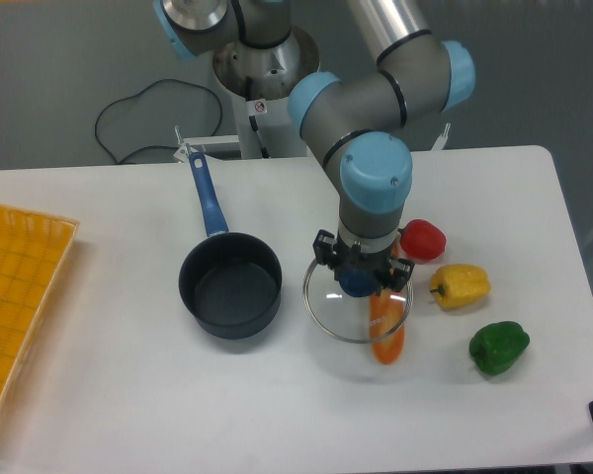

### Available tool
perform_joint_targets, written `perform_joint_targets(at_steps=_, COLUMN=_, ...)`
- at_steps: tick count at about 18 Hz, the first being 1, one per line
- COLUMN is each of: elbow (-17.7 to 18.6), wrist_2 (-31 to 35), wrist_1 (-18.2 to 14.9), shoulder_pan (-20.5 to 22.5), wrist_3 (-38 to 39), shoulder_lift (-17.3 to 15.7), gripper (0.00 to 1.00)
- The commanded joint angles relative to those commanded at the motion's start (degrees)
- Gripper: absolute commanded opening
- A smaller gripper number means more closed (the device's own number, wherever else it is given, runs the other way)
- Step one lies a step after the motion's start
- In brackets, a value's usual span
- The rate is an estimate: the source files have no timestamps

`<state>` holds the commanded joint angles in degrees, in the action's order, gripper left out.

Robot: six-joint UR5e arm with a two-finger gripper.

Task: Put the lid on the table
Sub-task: 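Lift the glass lid by its blue knob with the gripper, then carry the glass lid away from the bread and lower it to the table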

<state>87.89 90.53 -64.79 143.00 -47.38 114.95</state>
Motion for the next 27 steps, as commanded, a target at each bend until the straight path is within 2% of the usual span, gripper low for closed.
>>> perform_joint_targets(at_steps=6, elbow=-1.67, wrist_2=0.09, wrist_1=0.8, shoulder_pan=-0.97, wrist_3=1.68, shoulder_lift=2.64, gripper=0.37)
perform_joint_targets(at_steps=9, elbow=-1.76, wrist_2=0.09, wrist_1=2.82, shoulder_pan=-1.15, wrist_3=2.82, shoulder_lift=3.87, gripper=0.37)
perform_joint_targets(at_steps=12, elbow=-1.76, wrist_2=1.57, wrist_1=3.17, shoulder_pan=-2.02, wrist_3=3.87, shoulder_lift=5.01, gripper=0.37)
perform_joint_targets(at_steps=20, elbow=-1.85, wrist_2=1.67, wrist_1=4.49, shoulder_pan=-3.34, wrist_3=6.24, shoulder_lift=6.6, gripper=0.37)
perform_joint_targets(at_steps=24, elbow=-2.02, wrist_2=1.49, wrist_1=6.77, shoulder_pan=-4.39, wrist_3=8.53, shoulder_lift=7.74, gripper=0.37)
perform_joint_targets(at_steps=27, elbow=-2.11, wrist_2=1.41, wrist_1=6.95, shoulder_pan=-5.1, wrist_3=9.94, shoulder_lift=8.27, gripper=0.37)
